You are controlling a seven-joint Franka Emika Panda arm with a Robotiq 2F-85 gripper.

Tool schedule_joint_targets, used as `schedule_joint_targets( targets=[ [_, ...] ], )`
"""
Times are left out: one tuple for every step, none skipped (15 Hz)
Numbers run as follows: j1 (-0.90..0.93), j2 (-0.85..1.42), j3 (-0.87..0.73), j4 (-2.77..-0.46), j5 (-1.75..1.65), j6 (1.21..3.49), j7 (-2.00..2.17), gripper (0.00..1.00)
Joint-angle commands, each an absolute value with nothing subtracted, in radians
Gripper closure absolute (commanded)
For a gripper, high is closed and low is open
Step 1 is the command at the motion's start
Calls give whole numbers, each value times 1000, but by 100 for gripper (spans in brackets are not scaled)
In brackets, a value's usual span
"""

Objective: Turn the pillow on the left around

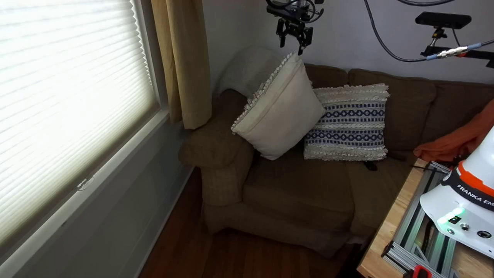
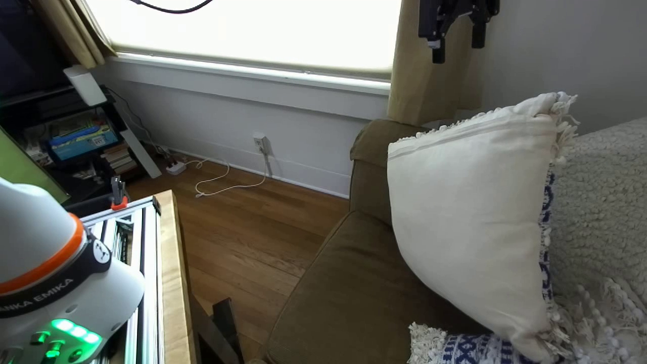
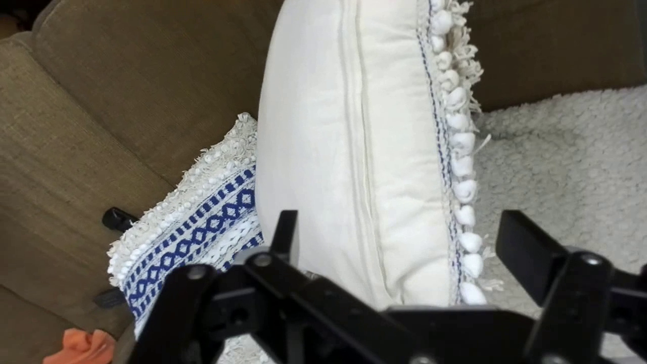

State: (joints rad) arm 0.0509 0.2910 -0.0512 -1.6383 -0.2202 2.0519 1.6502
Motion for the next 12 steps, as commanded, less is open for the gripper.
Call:
schedule_joint_targets(
  targets=[
    [76, 332, -103, -1603, -285, 2064, 1843, 0],
    [79, 341, -114, -1598, -305, 2068, 1897, 0],
    [84, 351, -123, -1588, -324, 2060, 1951, 0],
    [89, 364, -134, -1578, -348, 2054, 2008, 0],
    [96, 372, -143, -1567, -372, 2038, 2063, 0],
    [106, 381, -151, -1546, -400, 2006, 2114, 0],
    [75, 355, -123, -1586, -353, 2047, 2014, 0],
    [80, 363, -129, -1575, -372, 2037, 2051, 0],
    [85, 370, -132, -1567, -379, 2032, 2070, 0],
    [88, 373, -133, -1563, -382, 2032, 2080, 0],
    [89, 373, -134, -1561, -383, 2031, 2083, 0],
    [89, 373, -134, -1560, -383, 2031, 2085, 0]
  ],
)
